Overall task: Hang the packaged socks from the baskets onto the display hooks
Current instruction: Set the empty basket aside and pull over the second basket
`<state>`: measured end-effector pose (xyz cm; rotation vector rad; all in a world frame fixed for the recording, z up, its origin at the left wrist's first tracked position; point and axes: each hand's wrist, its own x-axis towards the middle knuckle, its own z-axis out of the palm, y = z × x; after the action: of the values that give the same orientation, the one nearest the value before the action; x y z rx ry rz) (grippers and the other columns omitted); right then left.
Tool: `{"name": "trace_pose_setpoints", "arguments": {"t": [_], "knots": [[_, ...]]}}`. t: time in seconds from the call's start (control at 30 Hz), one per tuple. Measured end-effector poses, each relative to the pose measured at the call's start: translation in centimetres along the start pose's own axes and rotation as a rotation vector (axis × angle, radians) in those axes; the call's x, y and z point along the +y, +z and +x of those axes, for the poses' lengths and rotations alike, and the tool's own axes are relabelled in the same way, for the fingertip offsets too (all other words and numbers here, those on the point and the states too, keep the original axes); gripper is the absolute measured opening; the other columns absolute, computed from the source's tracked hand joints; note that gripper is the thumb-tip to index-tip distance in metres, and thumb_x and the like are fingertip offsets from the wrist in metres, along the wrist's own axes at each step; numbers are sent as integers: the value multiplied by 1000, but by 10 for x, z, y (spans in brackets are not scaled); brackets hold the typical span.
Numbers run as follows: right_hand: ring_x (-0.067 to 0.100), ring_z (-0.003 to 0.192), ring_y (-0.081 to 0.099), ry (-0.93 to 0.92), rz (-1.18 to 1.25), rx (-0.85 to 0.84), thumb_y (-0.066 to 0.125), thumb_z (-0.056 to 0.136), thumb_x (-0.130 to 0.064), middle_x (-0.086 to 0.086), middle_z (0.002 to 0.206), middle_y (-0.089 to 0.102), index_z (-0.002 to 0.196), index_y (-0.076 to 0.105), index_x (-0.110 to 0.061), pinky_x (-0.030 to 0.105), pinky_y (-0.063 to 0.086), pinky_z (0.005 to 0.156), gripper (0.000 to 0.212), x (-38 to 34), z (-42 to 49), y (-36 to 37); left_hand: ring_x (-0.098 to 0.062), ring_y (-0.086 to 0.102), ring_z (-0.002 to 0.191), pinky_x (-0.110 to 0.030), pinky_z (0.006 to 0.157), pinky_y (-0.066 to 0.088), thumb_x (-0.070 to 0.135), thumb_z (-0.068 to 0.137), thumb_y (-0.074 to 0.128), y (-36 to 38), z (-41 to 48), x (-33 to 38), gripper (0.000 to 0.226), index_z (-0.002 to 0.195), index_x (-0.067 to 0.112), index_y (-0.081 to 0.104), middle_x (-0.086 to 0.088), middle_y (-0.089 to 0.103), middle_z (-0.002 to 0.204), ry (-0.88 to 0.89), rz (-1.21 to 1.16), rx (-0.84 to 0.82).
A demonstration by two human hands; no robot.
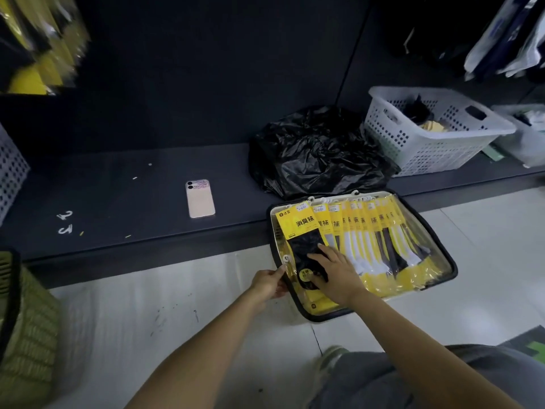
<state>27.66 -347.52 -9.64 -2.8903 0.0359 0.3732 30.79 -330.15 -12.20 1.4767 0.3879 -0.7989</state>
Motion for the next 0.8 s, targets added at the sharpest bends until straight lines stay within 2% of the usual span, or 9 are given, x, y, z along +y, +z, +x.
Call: {"name": "trace_pose_setpoints", "arguments": {"t": [0.13, 0.2, 0.33, 0.43, 0.57, 0.6, 0.67, 0.73, 0.8], "knots": [[16, 147, 8, -177, 4, -3, 47, 95, -48, -6, 159, 16, 145, 36, -30, 34, 7, 120, 54, -32, 2, 11, -18, 58, 68, -18, 58, 52, 30, 97, 50, -54, -18, -9, 34, 103, -2, 59, -15, 62, 88, 19, 69, 57], [14, 147, 7, -302, 1, -22, 43, 96, -51, -7, 159, 15, 145, 36, -31, 34, 2, 120, 53, -58, 3, 19, -17, 59, 70, -16, 57, 52, 31, 97, 50, -92, -34, -18, 34, 103, -1, 60, -15, 63, 89, 22, 103, 112], [10, 148, 3, -517, 29, -27, 35, 97, -53, -9, 160, 13, 148, 32, -32, 31, 0, 121, 54, -109, 4, 37, -17, 58, 65, -20, 56, 49, 36, 94, 54, -173, -72, -42, 35, 89, 2, 64, -9, 62, 74, -13, 172, 322], [4, 146, -10, -619, 22, -23, 27, 98, -55, -11, 160, 5, 150, 23, -32, 27, -10, 119, 58, -144, 4, 54, -21, 60, 61, -25, 56, 50, 45, 92, 54, -226, -104, -59, 46, 74, 4, 62, -12, 64, 71, -48, 247, 486], [0, 142, -22, -756, -24, -22, 19, 97, -59, -16, 156, -7, 152, 14, -35, 20, -22, 112, 60, -207, -2, 82, -34, 67, 85, -40, 79, 55, 55, 90, 50, -284, -146, -79, 49, 76, 9, 60, -19, 68, 87, -62, 305, 613], [1, 142, -22, -770, -33, -21, 18, 97, -59, -17, 156, -8, 152, 13, -36, 20, -24, 111, 59, -221, -4, 88, -34, 66, 88, -39, 81, 55, 56, 90, 50, -294, -155, -83, 48, 78, 10, 61, -17, 68, 88, -64, 316, 623], [2, 143, -20, -777, -43, -15, 18, 98, -58, -15, 157, -7, 152, 12, -36, 20, -25, 111, 59, -241, -6, 95, -27, 64, 73, -29, 65, 51, 59, 89, 48, -310, -166, -88, 51, 68, 14, 62, -7, 66, 70, -85, 369, 647], [4, 144, -17, -787, -47, -9, 18, 98, -58, -15, 158, -6, 152, 14, -36, 19, -26, 110, 58, -251, -6, 98, -17, 55, 53, -23, 47, 38, 61, 88, 46, -319, -170, -92, 57, 52, 18, 53, 3, 54, 47, -100, 392, 672], [4, 146, -14, -791, -37, -11, 19, 98, -57, -16, 157, -6, 151, 15, -36, 18, -27, 109, 58, -253, -7, 96, -11, 50, 50, -19, 42, 34, 62, 88, 44, -322, -172, -93, 56, 54, 19, 50, 6, 52, 46, -98, 427, 676]]}}
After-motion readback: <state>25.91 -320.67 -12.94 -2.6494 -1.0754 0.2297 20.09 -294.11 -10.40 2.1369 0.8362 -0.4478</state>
